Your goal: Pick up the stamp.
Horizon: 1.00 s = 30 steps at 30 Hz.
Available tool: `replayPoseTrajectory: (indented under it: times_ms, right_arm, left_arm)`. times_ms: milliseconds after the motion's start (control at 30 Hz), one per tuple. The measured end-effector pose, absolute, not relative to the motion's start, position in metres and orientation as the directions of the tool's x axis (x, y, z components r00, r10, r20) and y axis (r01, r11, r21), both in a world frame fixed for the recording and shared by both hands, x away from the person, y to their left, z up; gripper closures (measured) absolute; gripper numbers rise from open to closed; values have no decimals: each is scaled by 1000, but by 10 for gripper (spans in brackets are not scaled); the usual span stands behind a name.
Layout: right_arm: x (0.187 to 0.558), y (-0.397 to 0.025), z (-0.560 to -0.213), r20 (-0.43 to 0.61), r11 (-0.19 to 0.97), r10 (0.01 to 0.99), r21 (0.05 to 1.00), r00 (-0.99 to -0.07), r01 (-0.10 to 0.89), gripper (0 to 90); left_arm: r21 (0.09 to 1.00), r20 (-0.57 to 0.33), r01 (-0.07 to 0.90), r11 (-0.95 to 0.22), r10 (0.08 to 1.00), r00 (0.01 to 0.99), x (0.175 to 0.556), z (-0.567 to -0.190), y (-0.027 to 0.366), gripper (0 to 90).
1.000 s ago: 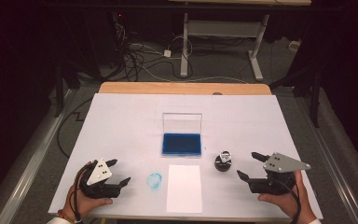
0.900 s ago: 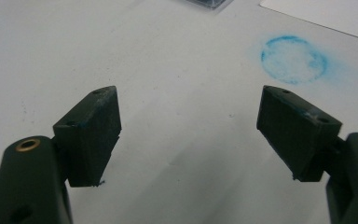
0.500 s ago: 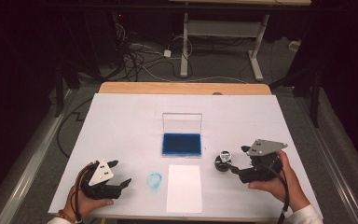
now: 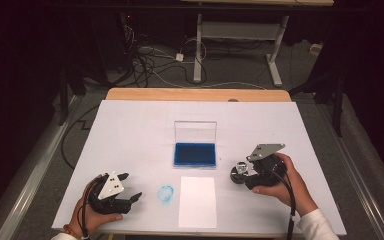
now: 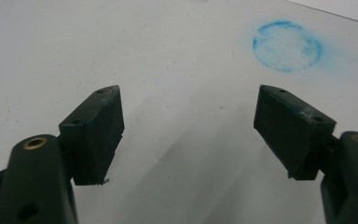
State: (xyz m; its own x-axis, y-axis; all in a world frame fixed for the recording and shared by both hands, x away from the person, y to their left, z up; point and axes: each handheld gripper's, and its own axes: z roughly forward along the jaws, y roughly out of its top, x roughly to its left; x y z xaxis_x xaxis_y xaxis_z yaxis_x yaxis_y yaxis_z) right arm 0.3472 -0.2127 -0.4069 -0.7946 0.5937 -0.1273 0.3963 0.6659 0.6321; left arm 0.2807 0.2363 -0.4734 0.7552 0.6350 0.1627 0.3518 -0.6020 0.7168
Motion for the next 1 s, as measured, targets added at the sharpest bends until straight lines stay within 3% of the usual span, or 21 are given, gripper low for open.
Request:
replayPoseTrajectory:
  times_ms: [400, 867, 1000]
  right_arm:
    - [355, -204, -416, -128, 680, 586, 615, -800, 400, 463]
    - [360, -206, -422, -116, 671, 599, 613, -792, 418, 474]
    - [361, -207, -422, -93, 647, 610, 631, -787, 428, 560]
  left_arm:
    - [695, 178, 342, -633, 612, 771, 280, -475, 234, 233]
    - [683, 173, 345, -644, 601, 780, 281, -477, 232, 233]
    - [685, 171, 343, -643, 600, 782, 281, -477, 232, 233]
